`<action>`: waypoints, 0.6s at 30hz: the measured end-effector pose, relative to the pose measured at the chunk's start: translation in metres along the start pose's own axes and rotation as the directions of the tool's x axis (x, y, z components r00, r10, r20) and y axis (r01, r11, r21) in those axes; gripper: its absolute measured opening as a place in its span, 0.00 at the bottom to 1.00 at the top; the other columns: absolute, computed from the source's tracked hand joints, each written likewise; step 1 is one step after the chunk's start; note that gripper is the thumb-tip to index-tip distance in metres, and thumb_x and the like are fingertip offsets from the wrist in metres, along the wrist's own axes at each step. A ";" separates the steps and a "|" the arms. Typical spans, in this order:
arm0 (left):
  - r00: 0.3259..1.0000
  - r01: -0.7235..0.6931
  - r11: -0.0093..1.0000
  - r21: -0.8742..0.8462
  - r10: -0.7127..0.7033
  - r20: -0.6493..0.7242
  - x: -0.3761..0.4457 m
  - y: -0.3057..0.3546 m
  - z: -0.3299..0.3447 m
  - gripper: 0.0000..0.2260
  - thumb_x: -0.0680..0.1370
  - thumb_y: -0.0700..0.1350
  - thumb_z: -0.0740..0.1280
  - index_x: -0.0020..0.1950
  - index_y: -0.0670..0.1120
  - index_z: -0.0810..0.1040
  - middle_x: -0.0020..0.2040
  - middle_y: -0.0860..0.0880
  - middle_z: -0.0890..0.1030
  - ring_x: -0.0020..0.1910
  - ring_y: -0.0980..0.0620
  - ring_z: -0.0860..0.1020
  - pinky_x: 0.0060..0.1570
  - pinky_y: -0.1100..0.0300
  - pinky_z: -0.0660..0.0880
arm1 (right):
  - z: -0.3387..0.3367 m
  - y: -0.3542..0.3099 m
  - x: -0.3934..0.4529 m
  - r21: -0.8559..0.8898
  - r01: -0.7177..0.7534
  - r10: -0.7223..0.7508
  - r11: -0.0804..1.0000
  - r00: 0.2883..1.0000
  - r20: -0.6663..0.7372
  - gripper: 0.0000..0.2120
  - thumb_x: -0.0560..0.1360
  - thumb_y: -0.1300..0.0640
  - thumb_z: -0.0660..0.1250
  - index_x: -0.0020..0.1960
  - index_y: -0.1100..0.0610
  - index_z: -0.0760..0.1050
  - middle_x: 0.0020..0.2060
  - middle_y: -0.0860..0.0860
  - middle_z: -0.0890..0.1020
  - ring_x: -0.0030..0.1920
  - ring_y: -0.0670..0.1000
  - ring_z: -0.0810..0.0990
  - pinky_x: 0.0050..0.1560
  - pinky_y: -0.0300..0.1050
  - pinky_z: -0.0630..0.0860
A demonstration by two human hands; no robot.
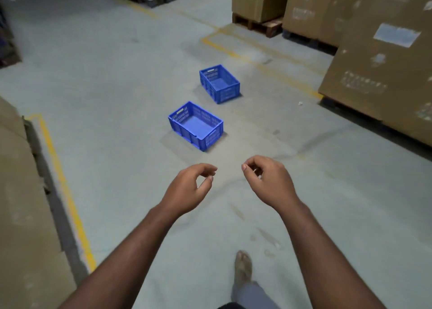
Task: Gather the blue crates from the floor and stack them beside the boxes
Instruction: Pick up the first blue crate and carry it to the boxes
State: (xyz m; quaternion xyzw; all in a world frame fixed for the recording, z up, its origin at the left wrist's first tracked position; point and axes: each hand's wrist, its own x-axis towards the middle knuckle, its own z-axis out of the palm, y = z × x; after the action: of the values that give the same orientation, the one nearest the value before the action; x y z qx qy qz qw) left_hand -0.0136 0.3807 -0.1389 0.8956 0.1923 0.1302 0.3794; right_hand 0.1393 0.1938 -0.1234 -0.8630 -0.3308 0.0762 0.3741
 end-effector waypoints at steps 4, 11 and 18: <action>0.999 0.052 0.999 0.010 -0.053 0.008 0.071 -0.068 -0.016 0.10 0.80 0.47 0.66 0.61 0.55 0.81 0.57 0.62 0.82 0.59 0.60 0.79 0.61 0.56 0.76 | 0.064 0.015 0.078 0.034 -0.101 0.098 0.994 0.991 0.089 0.06 0.77 0.46 0.68 0.44 0.46 0.80 0.36 0.38 0.82 0.37 0.42 0.81 0.41 0.43 0.77; 0.987 0.154 0.988 0.029 -0.155 0.039 0.224 -0.172 -0.061 0.11 0.80 0.47 0.65 0.61 0.55 0.81 0.57 0.62 0.82 0.59 0.60 0.79 0.63 0.55 0.76 | 0.160 0.017 0.261 0.114 -0.218 0.198 0.969 0.966 0.164 0.06 0.78 0.48 0.68 0.45 0.48 0.80 0.36 0.40 0.83 0.39 0.41 0.81 0.43 0.44 0.79; 0.977 0.211 0.977 -0.032 -0.210 0.018 0.366 -0.261 -0.121 0.11 0.80 0.46 0.65 0.61 0.54 0.81 0.57 0.61 0.82 0.58 0.60 0.80 0.62 0.55 0.76 | 0.233 -0.033 0.443 0.156 -0.244 0.204 0.957 0.951 0.233 0.05 0.77 0.49 0.65 0.45 0.46 0.78 0.37 0.43 0.83 0.38 0.46 0.84 0.41 0.46 0.80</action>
State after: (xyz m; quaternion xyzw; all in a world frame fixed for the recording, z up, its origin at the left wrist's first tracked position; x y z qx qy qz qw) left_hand 0.2025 0.7858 -0.2151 0.8647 0.2810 0.0859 0.4074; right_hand 0.3747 0.6276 -0.2142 -0.8437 -0.2602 0.2412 0.4028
